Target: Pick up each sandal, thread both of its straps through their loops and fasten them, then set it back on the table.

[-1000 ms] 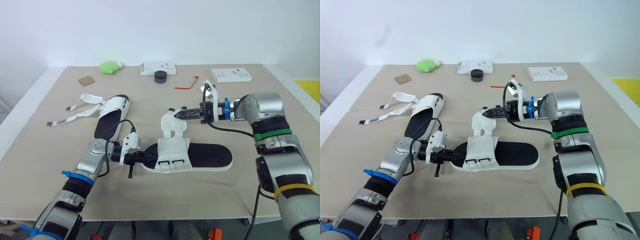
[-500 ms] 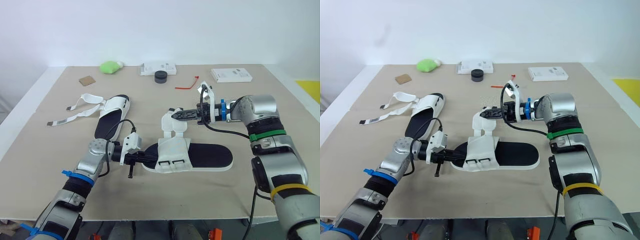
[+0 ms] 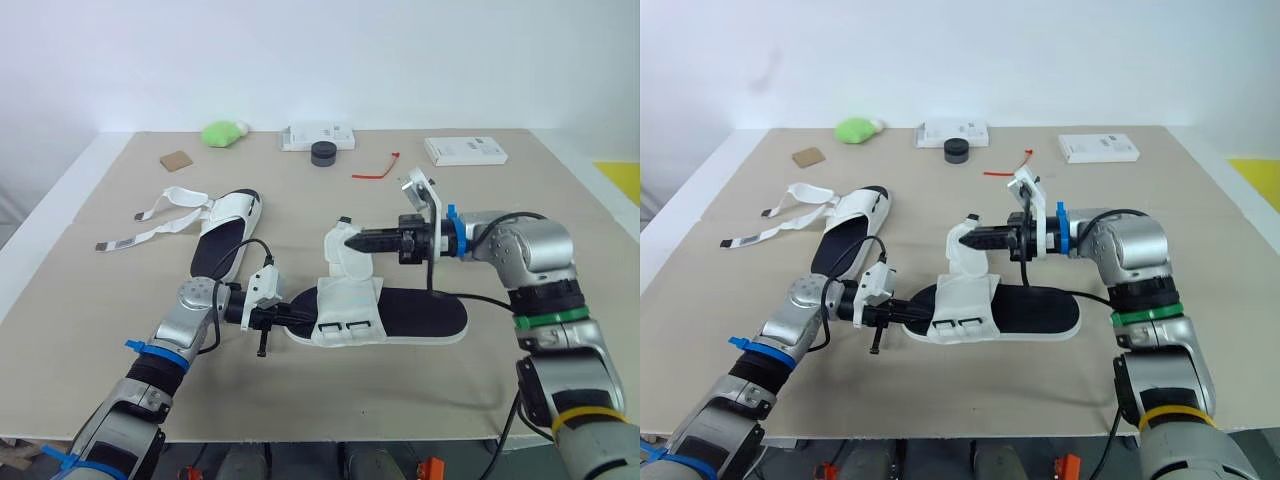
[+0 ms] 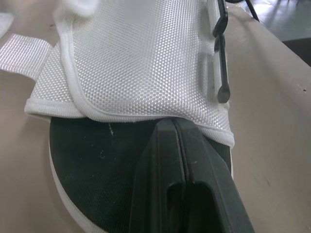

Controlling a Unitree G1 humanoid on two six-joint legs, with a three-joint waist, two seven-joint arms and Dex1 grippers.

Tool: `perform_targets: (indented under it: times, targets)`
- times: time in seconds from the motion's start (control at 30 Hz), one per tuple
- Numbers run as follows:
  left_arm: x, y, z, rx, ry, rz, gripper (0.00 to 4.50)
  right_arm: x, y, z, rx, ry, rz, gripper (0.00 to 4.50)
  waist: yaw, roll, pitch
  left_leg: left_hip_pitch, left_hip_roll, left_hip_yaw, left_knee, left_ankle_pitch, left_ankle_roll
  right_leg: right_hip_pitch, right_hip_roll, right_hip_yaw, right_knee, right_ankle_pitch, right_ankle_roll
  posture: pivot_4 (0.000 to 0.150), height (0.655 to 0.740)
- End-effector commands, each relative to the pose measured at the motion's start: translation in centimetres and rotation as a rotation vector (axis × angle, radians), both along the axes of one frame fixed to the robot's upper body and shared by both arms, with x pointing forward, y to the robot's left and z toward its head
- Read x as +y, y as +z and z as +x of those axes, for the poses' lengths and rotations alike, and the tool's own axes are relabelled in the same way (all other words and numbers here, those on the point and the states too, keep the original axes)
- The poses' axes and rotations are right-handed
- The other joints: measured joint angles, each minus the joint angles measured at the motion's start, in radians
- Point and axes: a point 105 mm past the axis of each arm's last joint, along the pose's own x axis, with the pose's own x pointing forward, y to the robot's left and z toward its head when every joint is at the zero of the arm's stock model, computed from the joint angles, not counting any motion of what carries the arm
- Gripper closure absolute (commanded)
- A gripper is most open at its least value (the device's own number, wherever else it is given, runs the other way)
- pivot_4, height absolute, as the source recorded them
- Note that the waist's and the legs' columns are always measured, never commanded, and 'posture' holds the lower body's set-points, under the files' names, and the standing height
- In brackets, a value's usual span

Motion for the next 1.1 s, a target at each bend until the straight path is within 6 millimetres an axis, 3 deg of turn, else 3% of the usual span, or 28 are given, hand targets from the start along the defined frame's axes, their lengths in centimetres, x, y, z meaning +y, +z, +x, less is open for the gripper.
perform_targets:
  times: [0.03,0.13,0.23,0.37,0.43,0.53,0.63,0.87,1.1]
  targets:
    - [1.3,-5.6,-1.4,0.157,0.037,0.189,4.50,1.0,-0.9,-3.4,-0.228,0.186,-0.109,4.48,0.000,0.000,0.000,0.000,0.000,0.000,0.000,0.000,-0.001,0.000,0.000,0.000,0.000,0.000,0.000,0.150,0.7400]
    - [1.3,-5.6,-1.4,0.160,0.032,0.191,4.50,1.3,-4.1,-4.2,-0.428,0.238,-0.274,4.48,-0.002,-0.002,-0.001,0.000,0.000,0.000,0.000,-0.002,-0.003,-0.001,-0.001,-0.001,-0.001,-0.001,0.001,0.150,0.7400]
    - [1.4,-5.6,-1.4,0.159,0.030,0.193,4.50,0.8,-6.9,-2.8,-0.618,0.233,-0.413,4.48,-0.004,-0.004,-0.003,0.001,0.000,0.001,0.000,-0.003,-0.005,-0.001,-0.002,-0.001,-0.002,-0.001,0.000,0.150,0.7400]
    - [1.3,-5.6,-1.2,0.158,0.030,0.193,4.50,-0.4,-9.3,-1.6,-0.722,0.276,-0.536,4.48,-0.004,-0.012,-0.009,0.001,0.001,0.001,-0.001,-0.003,-0.005,0.000,-0.003,-0.003,-0.004,-0.001,0.000,0.150,0.7400]
    - [1.2,-5.5,-1.2,0.157,0.030,0.192,4.50,-1.1,-9.7,-1.4,-0.675,0.276,-0.557,3.69,-0.004,-0.012,-0.012,0.002,0.001,0.001,-0.001,-0.003,-0.005,0.001,-0.003,-0.003,-0.006,-0.001,0.000,0.150,0.7400]
    - [1.2,-5.5,-1.2,0.157,0.030,0.191,4.50,-1.2,-9.0,-1.6,-0.632,0.277,-0.524,2.43,-0.001,-0.012,-0.014,0.003,0.002,0.001,-0.002,-0.003,-0.005,0.005,-0.005,-0.005,-0.012,-0.001,0.000,0.150,0.7400]
    - [1.2,-5.6,-1.2,0.159,0.028,0.193,4.50,-2.7,-8.1,-1.6,-0.511,0.253,-0.550,1.13,0.004,-0.012,-0.015,0.003,0.001,0.001,-0.002,-0.003,-0.005,0.008,-0.010,-0.007,-0.015,-0.001,0.000,0.150,0.7400]
    - [1.2,-5.5,-1.0,0.157,0.023,0.196,4.50,-5.8,-3.9,-0.3,-0.325,0.154,-0.482,1.13,0.019,-0.013,-0.017,0.003,-0.003,0.001,-0.003,-0.007,-0.003,0.009,-0.013,-0.010,-0.017,-0.002,0.000,0.150,0.7400]
    - [1.1,-5.6,-0.9,0.156,0.024,0.195,4.50,-8.0,-2.1,0.1,-0.219,0.084,-0.450,1.13,0.018,-0.008,-0.016,0.003,-0.002,0.002,-0.003,-0.008,-0.002,0.007,-0.014,-0.011,-0.017,-0.002,0.000,0.150,0.7400]
